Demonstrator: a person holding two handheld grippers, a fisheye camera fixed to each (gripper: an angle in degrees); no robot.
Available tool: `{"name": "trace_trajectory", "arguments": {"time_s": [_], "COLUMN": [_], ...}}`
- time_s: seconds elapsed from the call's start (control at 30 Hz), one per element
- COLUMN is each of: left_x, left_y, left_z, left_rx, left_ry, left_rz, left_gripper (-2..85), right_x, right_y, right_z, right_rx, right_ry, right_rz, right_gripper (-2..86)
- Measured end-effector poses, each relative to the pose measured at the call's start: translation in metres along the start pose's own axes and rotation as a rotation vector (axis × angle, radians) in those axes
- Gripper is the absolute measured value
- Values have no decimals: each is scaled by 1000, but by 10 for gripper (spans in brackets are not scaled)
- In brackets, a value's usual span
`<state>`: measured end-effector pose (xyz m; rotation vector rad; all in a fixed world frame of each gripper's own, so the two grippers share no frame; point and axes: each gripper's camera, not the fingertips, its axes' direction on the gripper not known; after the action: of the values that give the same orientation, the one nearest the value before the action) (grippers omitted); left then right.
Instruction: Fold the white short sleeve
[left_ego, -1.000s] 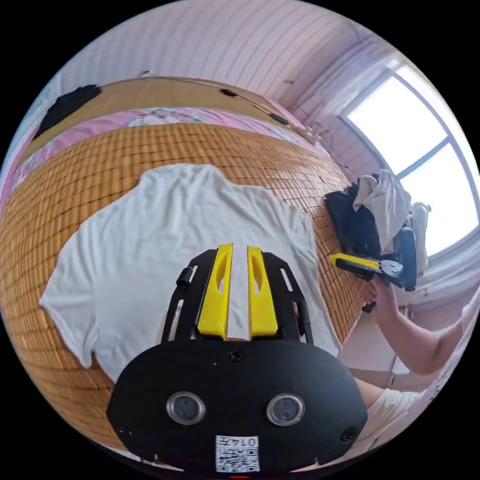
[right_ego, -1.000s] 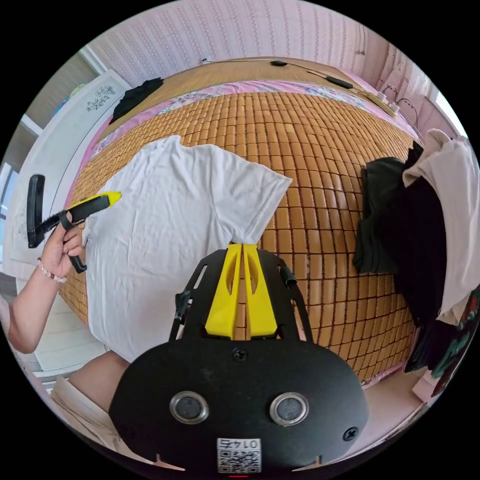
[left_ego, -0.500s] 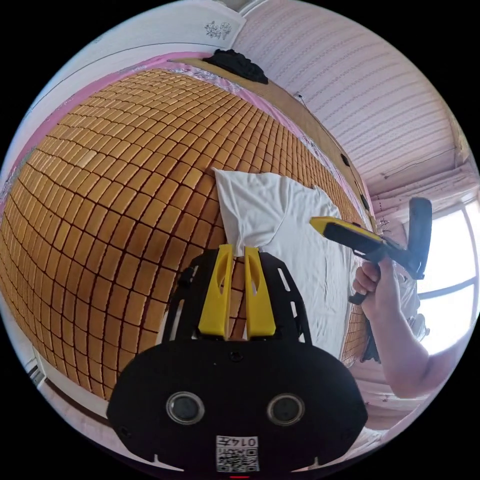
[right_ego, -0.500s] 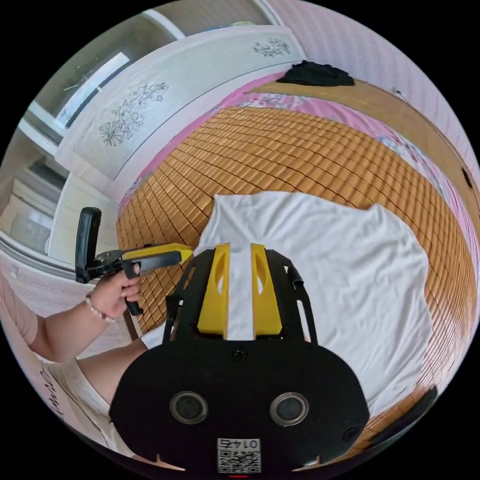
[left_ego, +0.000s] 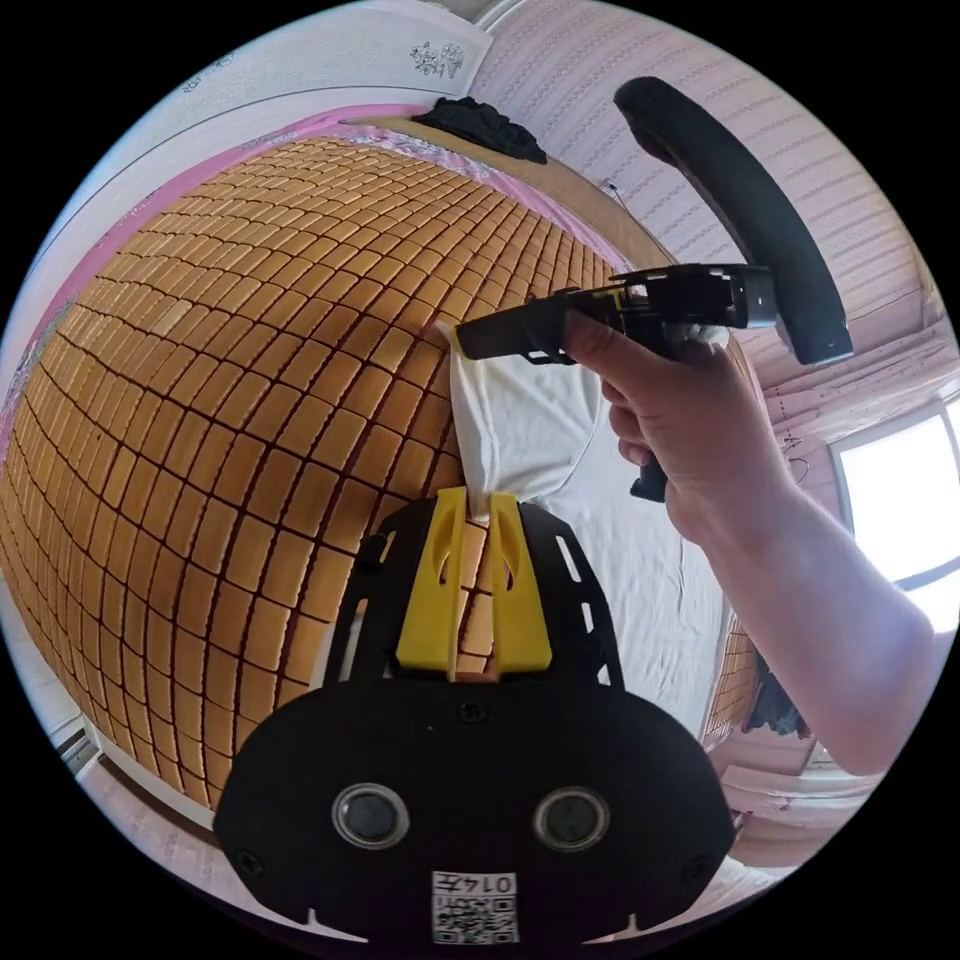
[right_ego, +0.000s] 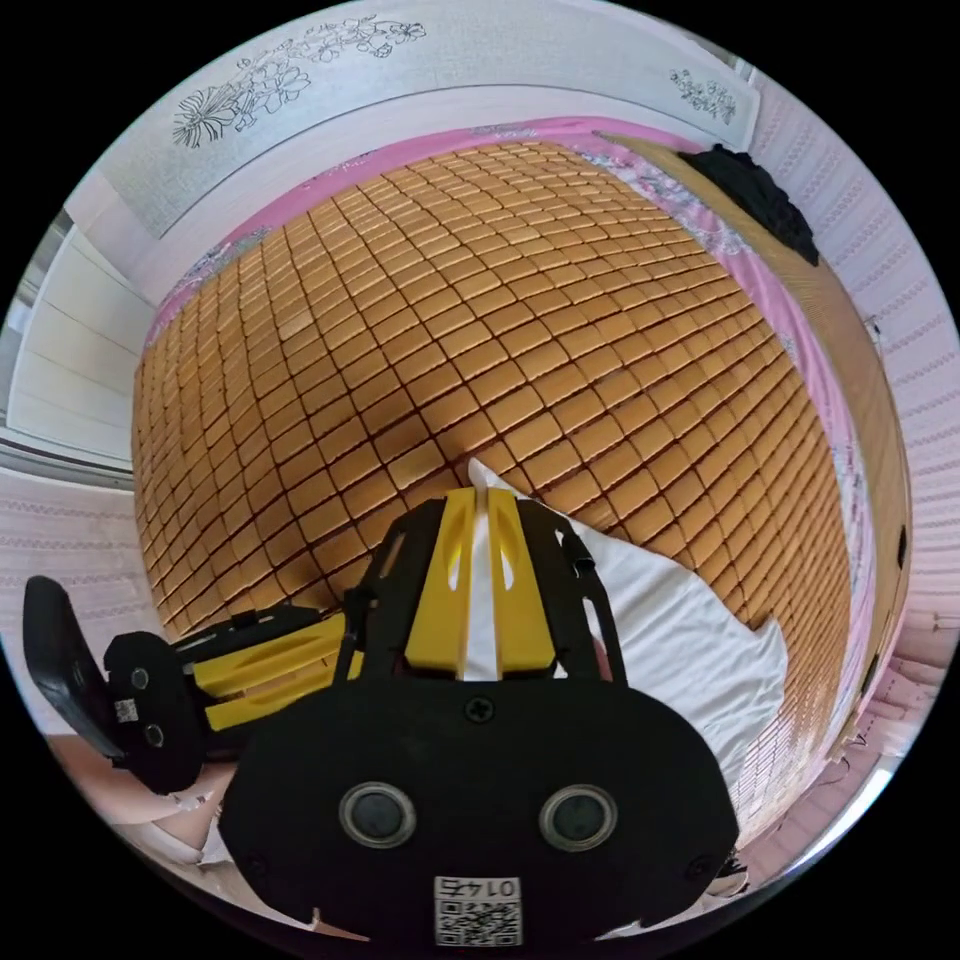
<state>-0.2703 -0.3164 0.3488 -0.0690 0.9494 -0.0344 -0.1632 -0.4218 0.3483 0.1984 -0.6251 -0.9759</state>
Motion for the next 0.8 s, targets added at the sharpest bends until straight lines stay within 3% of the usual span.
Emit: {"name": "trace_trajectory", "arguments": {"time_s": [0.23,0.4,0.6,0.8], "left_x": [12,44,60,74], "left_y": [16,30,53,62], "left_z": [-14,-42,-20,-10], "left_rx": [55,148,-55,-94], "left_ry": [-39,133,177,82], "left_rz": [88,299,411,495], "left_gripper": [-3,30,74,67], "right_x": [72,117,143,151], "right_y": [47,140,210,179], "right_z": [-29,-66,-29,-36], "right_rx": [195,369,142,192], "right_ry": [-258,-259,-214,-169], "right_rz": [244,503,666,520], "right_gripper": [1,10,40,71]}}
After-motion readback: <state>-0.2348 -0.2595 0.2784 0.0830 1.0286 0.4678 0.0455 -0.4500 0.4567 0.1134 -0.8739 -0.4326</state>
